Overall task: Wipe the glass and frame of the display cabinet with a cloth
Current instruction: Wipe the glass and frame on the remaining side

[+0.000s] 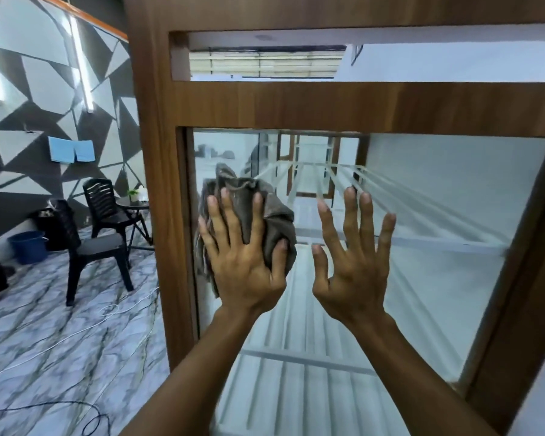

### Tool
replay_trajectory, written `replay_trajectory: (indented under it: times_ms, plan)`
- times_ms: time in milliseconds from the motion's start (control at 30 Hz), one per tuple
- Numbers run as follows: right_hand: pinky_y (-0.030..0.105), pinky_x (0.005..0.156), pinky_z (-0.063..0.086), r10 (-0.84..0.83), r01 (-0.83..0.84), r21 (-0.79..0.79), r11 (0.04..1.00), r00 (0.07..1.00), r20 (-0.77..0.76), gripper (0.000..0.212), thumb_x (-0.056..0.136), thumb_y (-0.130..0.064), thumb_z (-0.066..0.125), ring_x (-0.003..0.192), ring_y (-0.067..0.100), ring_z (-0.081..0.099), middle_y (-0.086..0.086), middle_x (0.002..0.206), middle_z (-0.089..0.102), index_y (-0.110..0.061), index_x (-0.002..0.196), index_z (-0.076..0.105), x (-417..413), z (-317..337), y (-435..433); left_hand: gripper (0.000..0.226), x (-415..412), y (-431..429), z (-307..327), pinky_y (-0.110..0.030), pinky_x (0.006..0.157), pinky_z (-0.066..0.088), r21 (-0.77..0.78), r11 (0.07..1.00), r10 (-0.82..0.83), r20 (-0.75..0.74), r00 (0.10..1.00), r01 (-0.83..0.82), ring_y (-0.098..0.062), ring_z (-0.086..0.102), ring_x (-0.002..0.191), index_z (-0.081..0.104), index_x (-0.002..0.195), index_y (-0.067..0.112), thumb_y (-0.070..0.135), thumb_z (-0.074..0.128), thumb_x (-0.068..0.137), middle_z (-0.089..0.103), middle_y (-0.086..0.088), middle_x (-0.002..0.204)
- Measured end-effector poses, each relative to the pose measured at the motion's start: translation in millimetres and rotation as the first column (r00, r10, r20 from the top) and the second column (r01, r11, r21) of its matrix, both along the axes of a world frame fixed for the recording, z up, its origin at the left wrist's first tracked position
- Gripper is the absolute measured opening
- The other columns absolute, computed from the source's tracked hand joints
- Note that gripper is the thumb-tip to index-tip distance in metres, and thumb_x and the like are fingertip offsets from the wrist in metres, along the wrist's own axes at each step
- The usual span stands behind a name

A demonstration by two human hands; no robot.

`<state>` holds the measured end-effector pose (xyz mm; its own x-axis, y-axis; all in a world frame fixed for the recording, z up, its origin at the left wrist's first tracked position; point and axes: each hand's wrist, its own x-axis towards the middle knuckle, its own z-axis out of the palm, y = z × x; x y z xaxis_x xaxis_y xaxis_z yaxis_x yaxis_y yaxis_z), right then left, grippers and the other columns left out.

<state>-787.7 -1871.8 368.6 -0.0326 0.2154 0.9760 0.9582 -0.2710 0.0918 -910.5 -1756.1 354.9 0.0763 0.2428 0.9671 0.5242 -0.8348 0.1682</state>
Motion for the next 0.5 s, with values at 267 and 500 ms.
replay_trajectory:
  times_ms: [267,500]
  plan:
    - [0.062,0.126,0.004,-0.048,0.052,0.031,0.998,0.992,-0.117,0.058,0.103,-0.029,0.044,0.159,0.031,0.008,0.018,0.167,0.021,-0.015,0.158,0.032,32.9,-31.7,-32.5,0.071,44.4,-41.9,4.6,-0.067,0.126,0.006,0.079,0.996,-0.032,-0.096,0.995,0.040,-0.044,0.006,0.159,0.032,0.163,0.019,0.049,0.045,0.101,0.010,-0.021,0.170]
    - [0.064,0.125,0.005,-0.068,0.076,0.059,0.995,0.990,-0.121,0.062,0.098,-0.031,0.052,0.158,0.033,0.009,0.022,0.165,0.024,-0.010,0.155,0.042,52.5,-28.1,-48.0,0.064,70.9,-64.0,1.3,-0.065,0.126,0.010,0.167,0.982,-0.057,-0.175,0.983,0.086,-0.037,0.006,0.160,0.029,0.164,0.024,0.047,0.038,0.105,0.014,-0.017,0.171]
